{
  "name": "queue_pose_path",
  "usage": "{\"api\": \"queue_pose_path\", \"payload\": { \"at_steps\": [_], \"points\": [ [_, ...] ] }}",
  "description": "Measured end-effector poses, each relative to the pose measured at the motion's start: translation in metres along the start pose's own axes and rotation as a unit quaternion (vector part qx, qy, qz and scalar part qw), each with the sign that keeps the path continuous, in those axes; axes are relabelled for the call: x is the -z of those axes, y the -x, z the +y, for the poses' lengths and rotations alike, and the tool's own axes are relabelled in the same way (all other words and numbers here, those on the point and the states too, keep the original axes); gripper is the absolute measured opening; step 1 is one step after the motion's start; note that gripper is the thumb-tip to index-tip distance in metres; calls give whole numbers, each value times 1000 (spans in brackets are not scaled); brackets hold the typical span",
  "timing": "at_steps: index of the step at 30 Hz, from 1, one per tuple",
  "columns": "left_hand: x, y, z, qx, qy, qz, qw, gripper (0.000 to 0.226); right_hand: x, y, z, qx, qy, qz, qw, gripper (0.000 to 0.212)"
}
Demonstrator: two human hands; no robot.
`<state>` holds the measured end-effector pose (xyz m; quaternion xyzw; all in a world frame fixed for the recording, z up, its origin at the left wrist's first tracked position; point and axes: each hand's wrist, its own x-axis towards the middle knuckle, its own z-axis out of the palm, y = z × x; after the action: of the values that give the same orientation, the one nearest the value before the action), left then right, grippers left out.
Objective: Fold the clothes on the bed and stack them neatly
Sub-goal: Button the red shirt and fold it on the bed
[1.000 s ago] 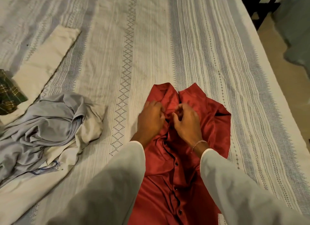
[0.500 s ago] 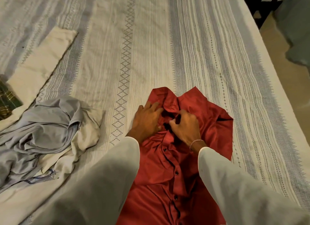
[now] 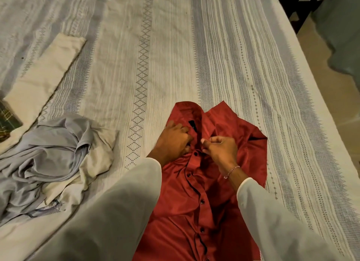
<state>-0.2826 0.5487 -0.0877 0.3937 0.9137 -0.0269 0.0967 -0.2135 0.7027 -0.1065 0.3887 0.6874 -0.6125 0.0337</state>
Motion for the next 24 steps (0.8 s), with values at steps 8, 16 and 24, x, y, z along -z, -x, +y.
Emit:
{"api": "queue_pose_path", "payload": {
  "at_steps": [8, 16, 24],
  "points": [
    [6, 0, 20, 299, 443, 62, 843, 14, -5, 0, 5, 1, 73, -60, 996, 41],
    [10, 13, 29, 315, 626, 101, 706, 7, -4, 14, 3, 63, -51, -56, 995, 39],
    [10, 20, 39, 332, 666, 134, 655, 13, -3, 23, 2, 86, -94, -108, 986, 20]
  ]
}}
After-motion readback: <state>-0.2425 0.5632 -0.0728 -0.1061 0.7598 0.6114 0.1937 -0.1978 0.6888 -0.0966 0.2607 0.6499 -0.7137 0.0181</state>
